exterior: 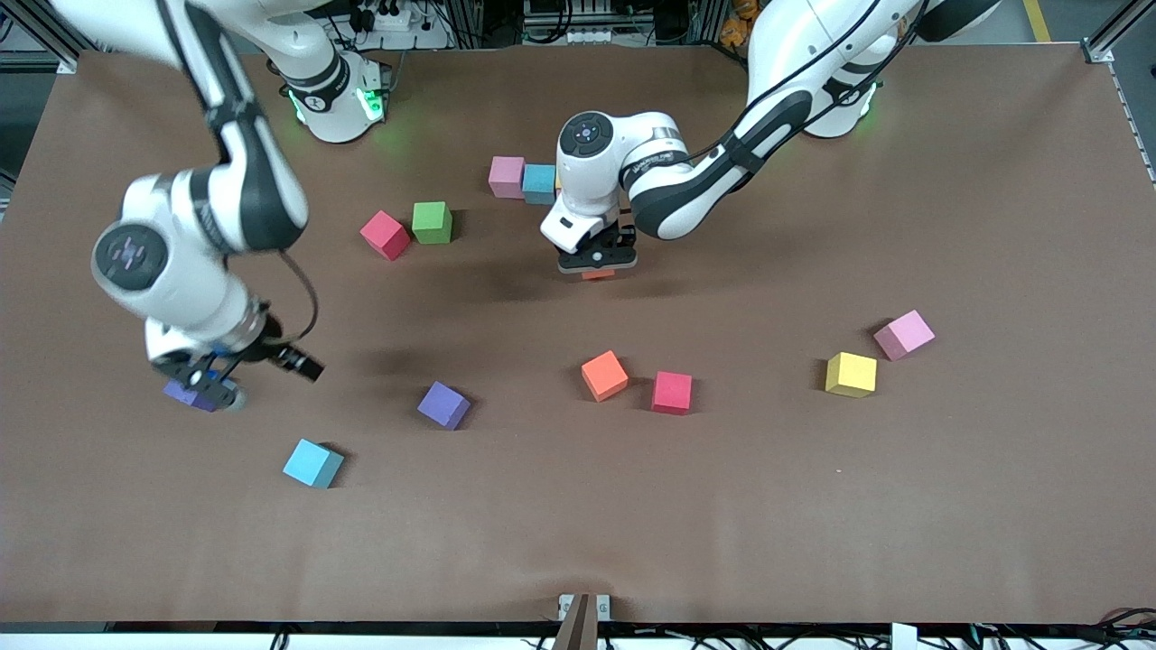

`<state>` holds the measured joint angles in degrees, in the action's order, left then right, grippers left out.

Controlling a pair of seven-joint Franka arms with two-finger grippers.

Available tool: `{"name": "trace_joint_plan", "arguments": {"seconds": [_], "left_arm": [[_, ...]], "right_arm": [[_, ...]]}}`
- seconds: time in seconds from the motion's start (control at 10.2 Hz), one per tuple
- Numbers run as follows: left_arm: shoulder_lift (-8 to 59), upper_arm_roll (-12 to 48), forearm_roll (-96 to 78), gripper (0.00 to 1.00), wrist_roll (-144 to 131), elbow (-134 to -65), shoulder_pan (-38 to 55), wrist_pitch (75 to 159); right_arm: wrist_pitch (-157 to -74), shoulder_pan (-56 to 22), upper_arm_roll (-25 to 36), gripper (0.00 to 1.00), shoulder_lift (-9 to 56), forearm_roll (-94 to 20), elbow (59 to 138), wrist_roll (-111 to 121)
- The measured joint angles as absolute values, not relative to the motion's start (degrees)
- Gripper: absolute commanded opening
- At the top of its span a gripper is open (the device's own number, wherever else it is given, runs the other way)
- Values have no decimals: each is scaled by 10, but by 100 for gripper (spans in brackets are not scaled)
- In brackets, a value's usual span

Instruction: Form number 2 with 11 blocks

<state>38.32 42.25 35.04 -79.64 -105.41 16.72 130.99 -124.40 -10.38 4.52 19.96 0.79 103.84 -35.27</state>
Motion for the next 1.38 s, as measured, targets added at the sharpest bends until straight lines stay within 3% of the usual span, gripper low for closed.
{"name": "trace_joint_plan", "arguments": {"seconds": [0.3,0.89,1.38], "left_arm": [[402,405,350,0,-796,-1039,217,1331],[408,393,383,0,-796,-1049,225,1351],[408,392,392,0,-796,-1073,225,1377]], "right_arm": [[-1243,-53,29,85,269,-43,964,-286],[-1241,-47,26,84,396,-45,815,-276],[-1242,-40,27,83,459,-45,734,-252]]}}
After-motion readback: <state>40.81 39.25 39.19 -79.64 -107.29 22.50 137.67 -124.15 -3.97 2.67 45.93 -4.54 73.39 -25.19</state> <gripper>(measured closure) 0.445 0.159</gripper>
